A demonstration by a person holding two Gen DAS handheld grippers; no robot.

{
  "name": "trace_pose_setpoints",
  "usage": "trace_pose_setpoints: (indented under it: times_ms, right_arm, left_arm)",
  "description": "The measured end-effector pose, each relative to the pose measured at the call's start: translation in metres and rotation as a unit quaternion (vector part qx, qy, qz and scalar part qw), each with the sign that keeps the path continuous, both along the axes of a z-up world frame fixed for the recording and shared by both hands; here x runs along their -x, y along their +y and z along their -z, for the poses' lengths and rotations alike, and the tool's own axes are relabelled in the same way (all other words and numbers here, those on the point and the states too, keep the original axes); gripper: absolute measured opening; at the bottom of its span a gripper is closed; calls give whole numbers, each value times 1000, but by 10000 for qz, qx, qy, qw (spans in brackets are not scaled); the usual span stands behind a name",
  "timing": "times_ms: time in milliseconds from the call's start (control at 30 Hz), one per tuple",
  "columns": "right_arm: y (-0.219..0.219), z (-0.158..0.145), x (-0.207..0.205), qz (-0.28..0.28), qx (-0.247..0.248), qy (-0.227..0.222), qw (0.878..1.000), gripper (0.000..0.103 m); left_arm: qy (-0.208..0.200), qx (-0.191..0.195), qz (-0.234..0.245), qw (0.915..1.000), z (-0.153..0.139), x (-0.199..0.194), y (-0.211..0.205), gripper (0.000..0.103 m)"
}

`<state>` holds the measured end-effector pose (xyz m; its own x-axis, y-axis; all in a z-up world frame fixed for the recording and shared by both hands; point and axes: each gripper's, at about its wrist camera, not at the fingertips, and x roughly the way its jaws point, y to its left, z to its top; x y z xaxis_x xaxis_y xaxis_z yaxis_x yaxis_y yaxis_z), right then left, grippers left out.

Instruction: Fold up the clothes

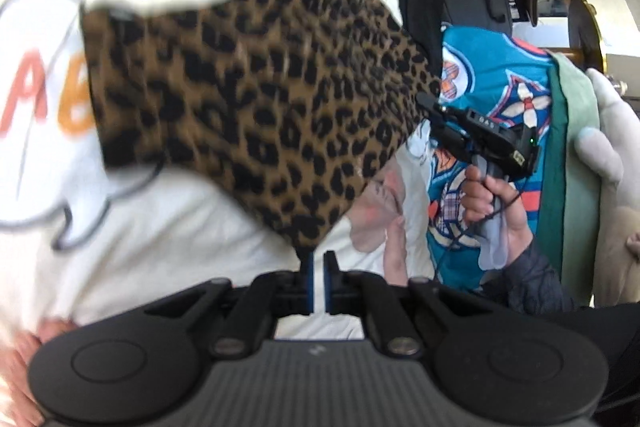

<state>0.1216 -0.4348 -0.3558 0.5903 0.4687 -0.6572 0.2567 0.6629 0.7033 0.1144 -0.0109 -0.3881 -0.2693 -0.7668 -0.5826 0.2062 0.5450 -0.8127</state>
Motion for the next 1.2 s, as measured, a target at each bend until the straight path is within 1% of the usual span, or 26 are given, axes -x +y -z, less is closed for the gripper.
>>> trace_pose_setpoints:
  times_ms: [67,167,200,400,467,533,567,600,633,733,800,867,900,933,967,1000,1033,1067,1100,1200]
  right_arm:
    - [-3,-3,-7,-30,92,11,10000,10]
    - [-9,-4,-15,-59,195,54,9998,10]
    - [-11,-4,-18,-65,217,71,9997,10]
    - [-23,-5,-35,-48,283,88,9995,10]
    - [-25,-9,-41,-76,327,32,9994,10]
    - [-27,-11,-47,-84,371,-10,9993,10]
    - [-30,-12,-50,-38,376,-11,9993,10]
    - [-32,-13,-53,-2,385,-9,9993,9]
    - [-34,-14,-56,0,419,-14,9991,9]
    - [-40,-17,-65,9,487,-51,9988,9]
    - [-43,-17,-69,29,499,-67,9987,9]
    - [-45,-10,-71,133,440,-13,9989,10]
    - [-47,-5,-71,221,390,48,9990,10]
    - [-49,1,-69,322,332,95,9989,15]
    - [-50,6,-66,428,269,135,9986,15]
    - [-52,11,-64,535,207,175,9982,18]
    - [-54,16,-60,645,136,204,9976,28]
    - [-55,19,-56,734,80,208,9971,33]
    - [-56,21,-52,798,53,217,9966,39]
    - [-57,24,-39,865,-74,238,9959,42]
  left_arm:
    - [-194,126,-163,9996,-11,-15,2,4]
    - [-653,175,-259,9974,-26,-40,-8,11]
    - [-795,131,-274,9964,-29,-47,-13,12]
    - [-1271,-107,-341,9912,-41,-84,-37,13]
    - [-1429,-195,-340,9890,-46,-93,-45,19]
    - [-1574,-315,-333,9865,-50,-96,-53,28]
    - [-1669,-380,-313,9847,-52,-97,-57,30]
    - [-1786,-468,-276,9824,-53,-97,-62,37]
    - [-1901,-568,-217,9799,-54,-96,-67,41]
    - [-2185,-801,-9,9725,-54,-93,-81,43]
    - [-2273,-876,42,9699,-50,-91,-94,45]
    - [-2382,-946,62,9666,-45,-93,-107,48]
    - [-2451,-993,79,9644,-43,-94,-111,51]
    - [-2506,-1036,104,9625,-40,-95,-115,51]
    - [-2530,-1072,144,9614,-38,-96,-118,52]
    - [-2541,-1103,184,9607,-35,-96,-122,52]
    - [-2550,-1133,222,9600,-33,-96,-126,53]
    - [-2559,-1142,252,9596,-30,-96,-129,54]
    - [-2569,-1119,272,9596,-29,-96,-132,57]
    - [-2561,-1109,374,9596,-18,-94,-142,67]
